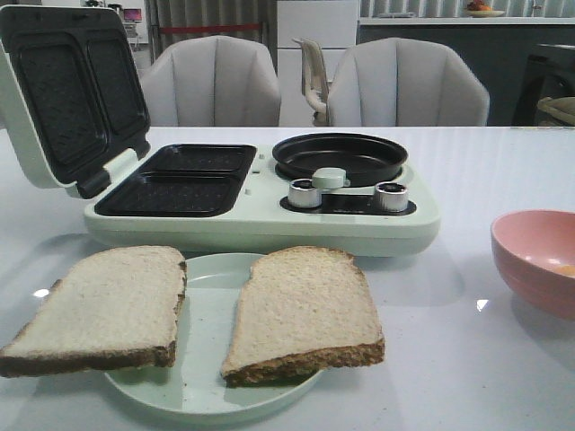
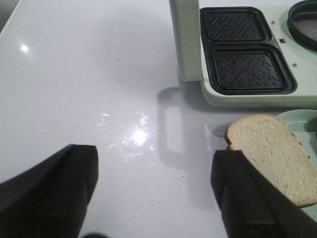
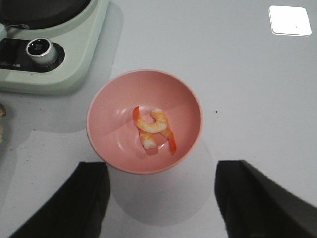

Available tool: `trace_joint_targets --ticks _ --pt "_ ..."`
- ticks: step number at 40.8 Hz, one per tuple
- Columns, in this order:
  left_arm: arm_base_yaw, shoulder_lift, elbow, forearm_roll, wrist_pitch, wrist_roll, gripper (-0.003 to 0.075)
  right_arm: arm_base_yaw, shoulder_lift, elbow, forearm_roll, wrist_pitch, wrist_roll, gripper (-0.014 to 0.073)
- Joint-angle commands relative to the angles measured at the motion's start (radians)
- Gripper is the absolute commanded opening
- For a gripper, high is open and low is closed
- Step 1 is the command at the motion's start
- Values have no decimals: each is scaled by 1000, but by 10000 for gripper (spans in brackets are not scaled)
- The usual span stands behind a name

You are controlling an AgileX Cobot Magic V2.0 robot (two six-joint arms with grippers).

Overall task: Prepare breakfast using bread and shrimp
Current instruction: 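Grasp the edge of the nearer bread slice with the left gripper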

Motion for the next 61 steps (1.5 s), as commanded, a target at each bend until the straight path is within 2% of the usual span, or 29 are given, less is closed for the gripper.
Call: trace_joint_targets --ticks 1,5,10,14,18,22,33,36,42,47,56,61 --pt "-6 13 -27 -7 -99 -1 550 -4 3 -29 -7 -69 -5 570" --pt "-6 13 -27 -7 -129 12 549 -4 3 -29 -7 -69 -5 570" --pt "-10 28 -34 -46 -144 164 549 -4 3 -29 -7 -69 -5 570" --pt "-54 54 -46 -108 -144 246 549 -4 3 -29 -7 -69 -5 570" --pt "-152 89 -61 -119 -137 323 549 -4 3 -29 -7 -69 -5 570" --pt "-261 129 -63 -68 -135 351 549 -4 3 -29 -7 -69 -5 570" --pt "-562 289 -63 236 -144 351 549 -4 3 -29 -7 -69 -5 570" --pt "-652 354 -61 357 -126 295 540 -4 3 -29 -7 -69 -5 570" --pt "-806 499 -60 644 -45 58 461 -4 3 -29 -7 -69 -5 570" --pt "-910 604 -23 742 -45 -69 457 -4 3 -29 -7 -69 -5 570" --pt "-986 741 60 1030 -88 -387 458 -4 3 -29 -7 -69 -5 570" --pt "-982 805 60 1074 -117 -432 458 -4 3 -29 -7 -69 -5 570"
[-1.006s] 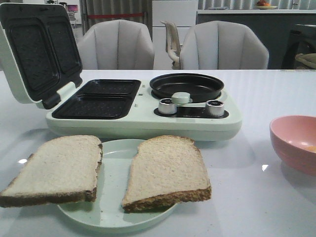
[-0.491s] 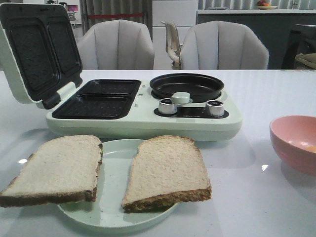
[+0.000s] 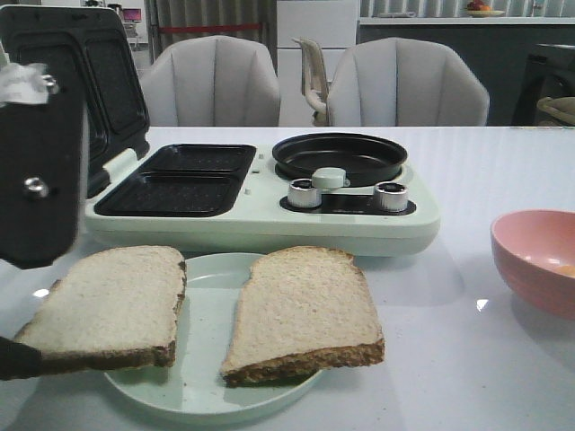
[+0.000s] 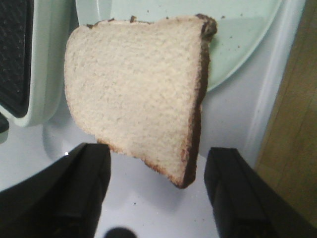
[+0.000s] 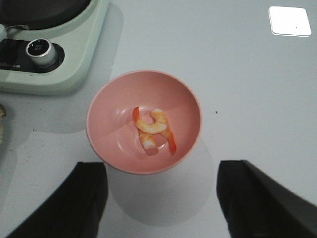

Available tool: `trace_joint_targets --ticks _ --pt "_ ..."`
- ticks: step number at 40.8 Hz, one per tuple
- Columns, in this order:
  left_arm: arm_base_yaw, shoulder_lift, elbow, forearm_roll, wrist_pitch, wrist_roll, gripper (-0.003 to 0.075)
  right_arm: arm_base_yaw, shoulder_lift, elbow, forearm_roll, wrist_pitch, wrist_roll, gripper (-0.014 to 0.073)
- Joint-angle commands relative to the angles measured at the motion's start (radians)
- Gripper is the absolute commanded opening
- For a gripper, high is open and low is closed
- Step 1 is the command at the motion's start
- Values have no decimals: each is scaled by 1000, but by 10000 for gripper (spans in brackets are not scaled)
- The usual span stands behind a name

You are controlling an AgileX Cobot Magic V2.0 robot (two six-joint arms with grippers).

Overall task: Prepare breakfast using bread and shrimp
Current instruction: 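Grasp the edge of the nearer bread slice with the left gripper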

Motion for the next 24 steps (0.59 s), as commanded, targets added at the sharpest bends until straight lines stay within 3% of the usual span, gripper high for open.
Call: trace_joint_targets --ticks 1,4,11,18,24 --pt "-5 26 -21 68 -24 -53 458 -4 3 -29 -7 -69 -5 570" --pt "-5 68 -21 83 -28 -58 458 -4 3 -29 -7 -69 -5 570" --pt "-5 153 -21 224 -12 -257 458 -4 3 -29 -7 -69 -5 570" --pt "-5 255 -21 298 12 -340 457 -4 3 -29 -7 -69 -5 570" --pt "-5 327 -21 436 88 -542 456 -4 3 -29 -7 -69 -5 570"
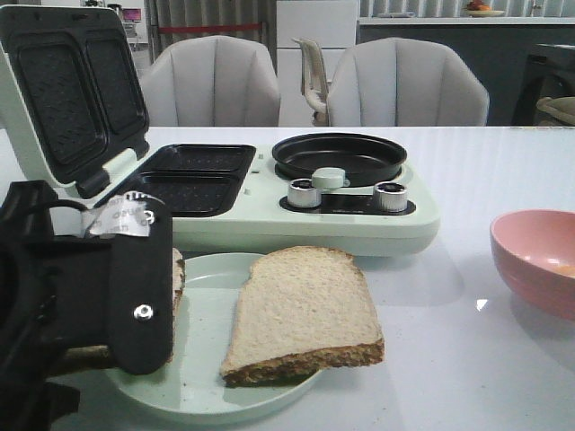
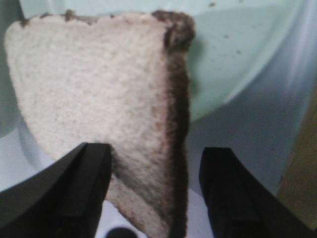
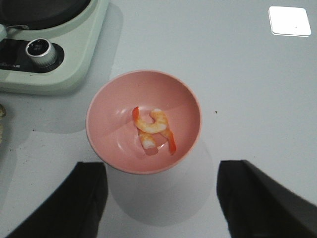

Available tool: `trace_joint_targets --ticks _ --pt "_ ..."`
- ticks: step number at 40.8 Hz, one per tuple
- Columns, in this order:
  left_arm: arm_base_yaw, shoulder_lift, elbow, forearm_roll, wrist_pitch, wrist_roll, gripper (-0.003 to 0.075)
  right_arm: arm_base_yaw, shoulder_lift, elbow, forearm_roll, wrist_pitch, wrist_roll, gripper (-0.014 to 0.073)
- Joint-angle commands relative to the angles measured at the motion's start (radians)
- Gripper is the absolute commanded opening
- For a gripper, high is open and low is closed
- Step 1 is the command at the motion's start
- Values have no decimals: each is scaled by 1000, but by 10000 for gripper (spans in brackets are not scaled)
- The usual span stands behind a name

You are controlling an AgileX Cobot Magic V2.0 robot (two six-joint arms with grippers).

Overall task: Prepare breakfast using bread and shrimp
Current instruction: 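Grasp the edge of the nearer bread slice with the left gripper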

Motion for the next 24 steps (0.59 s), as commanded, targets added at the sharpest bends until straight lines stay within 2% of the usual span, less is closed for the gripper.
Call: trace_joint_targets --ticks 1,5,18,20,24 --pt "-5 17 -15 91 61 -134 456 -4 3 -29 -7 -69 -5 570" --pt "-5 42 -15 99 68 -152 441 -4 3 -29 -7 -69 -5 570" --pt "-48 33 -15 37 118 -152 125 -4 3 -29 -7 -69 -5 570" --pt "-63 29 -15 27 144 -152 98 -4 3 -29 -7 -69 -5 570" --pt "-108 0 -15 6 208 -152 101 -4 3 -29 -7 -69 -5 570"
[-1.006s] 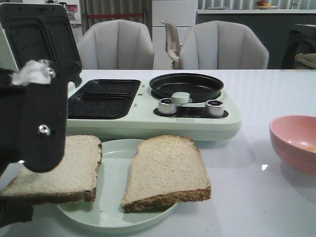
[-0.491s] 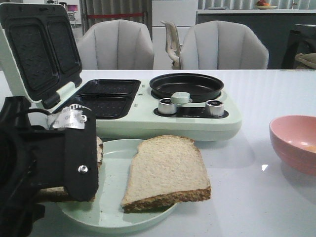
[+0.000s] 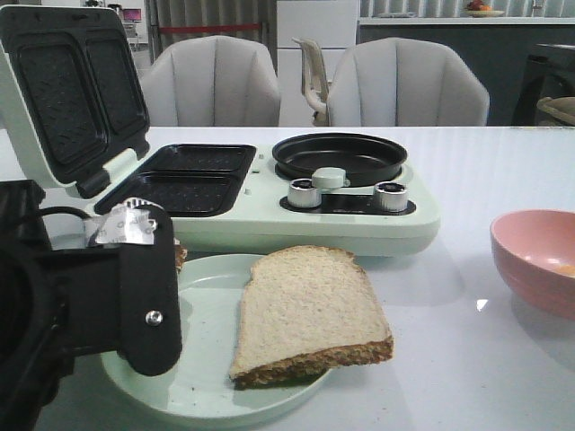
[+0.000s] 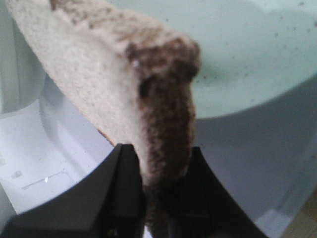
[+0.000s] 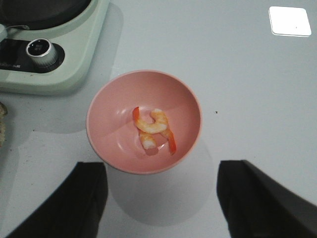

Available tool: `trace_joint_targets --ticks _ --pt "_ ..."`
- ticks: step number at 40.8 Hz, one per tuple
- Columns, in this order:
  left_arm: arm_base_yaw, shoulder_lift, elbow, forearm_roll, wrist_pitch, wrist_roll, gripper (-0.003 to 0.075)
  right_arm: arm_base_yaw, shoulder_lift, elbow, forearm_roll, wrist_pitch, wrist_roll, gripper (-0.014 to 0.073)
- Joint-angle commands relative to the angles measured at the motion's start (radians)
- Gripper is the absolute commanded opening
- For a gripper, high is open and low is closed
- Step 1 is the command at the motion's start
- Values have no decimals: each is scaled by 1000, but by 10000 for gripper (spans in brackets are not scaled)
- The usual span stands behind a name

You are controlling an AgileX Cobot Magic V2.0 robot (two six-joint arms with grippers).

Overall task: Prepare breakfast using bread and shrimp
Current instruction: 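Grasp the edge of the nearer bread slice with the left gripper, then lift the bread slice and carry it over the sandwich maker plate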

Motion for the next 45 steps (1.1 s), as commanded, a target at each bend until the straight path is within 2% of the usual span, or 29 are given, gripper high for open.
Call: trace_joint_targets --ticks 1,12,17,25,29,34,41,45 --pt "-53 -64 -13 -15 102 -10 101 -4 3 -29 -7 -69 -5 570" --pt "-150 -237 -13 -14 306 6 101 -4 3 -29 -7 -69 -5 570" --pt "-154 -333 -23 -28 365 99 101 -4 3 -29 -7 -69 -5 570" --pt "-150 -411 -96 -38 372 237 101 -4 3 -29 -7 -69 -5 570" --pt "-98 -402 -156 -38 369 246 102 -4 3 -29 -7 -69 -5 570" --pt "-8 -375 -231 -38 323 324 102 -4 3 -29 -7 -69 -5 570" --pt "132 -330 -327 -9 176 365 101 -4 3 -29 -7 -69 -5 570" --pt "212 -291 -364 69 86 365 101 -4 3 -29 -7 -69 -5 570"
